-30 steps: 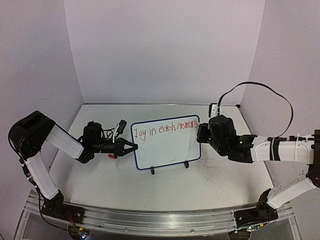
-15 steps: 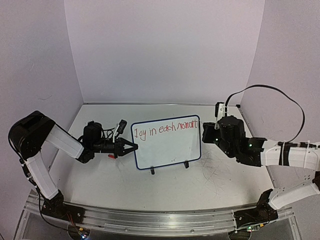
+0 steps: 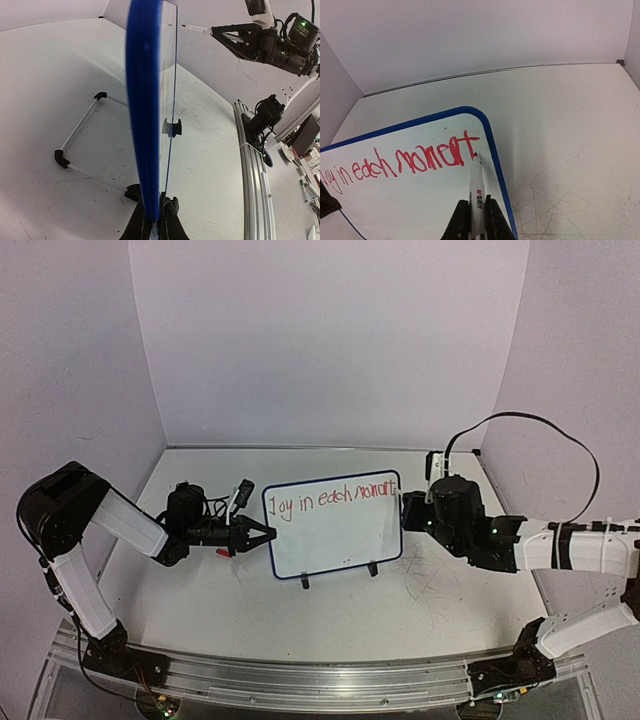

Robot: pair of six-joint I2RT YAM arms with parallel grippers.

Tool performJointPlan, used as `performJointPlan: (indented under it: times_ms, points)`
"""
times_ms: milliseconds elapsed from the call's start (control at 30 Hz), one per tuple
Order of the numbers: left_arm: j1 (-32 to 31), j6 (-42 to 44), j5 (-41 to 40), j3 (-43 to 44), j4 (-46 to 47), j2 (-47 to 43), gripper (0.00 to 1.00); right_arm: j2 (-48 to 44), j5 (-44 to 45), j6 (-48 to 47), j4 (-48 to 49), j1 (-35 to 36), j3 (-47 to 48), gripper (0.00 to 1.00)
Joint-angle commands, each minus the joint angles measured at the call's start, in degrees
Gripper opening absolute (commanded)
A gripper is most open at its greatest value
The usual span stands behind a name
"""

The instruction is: Write a sentence on the whiteboard

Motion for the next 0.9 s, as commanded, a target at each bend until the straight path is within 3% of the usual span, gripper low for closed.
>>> performJointPlan:
  times_ms: [0,867]
  points:
    - [-0.3,3.7,-3.8,0.4,-4.9,0.0,0.00,0.7,1.5,1.2,0.3,-0.2,-0.2,0.00]
    - [-0.4,3.9,-4.2,0.4,-5.2,-0.1,0.00,3.4,2.8,1.6,-0.6,-0.2,1.9,0.00]
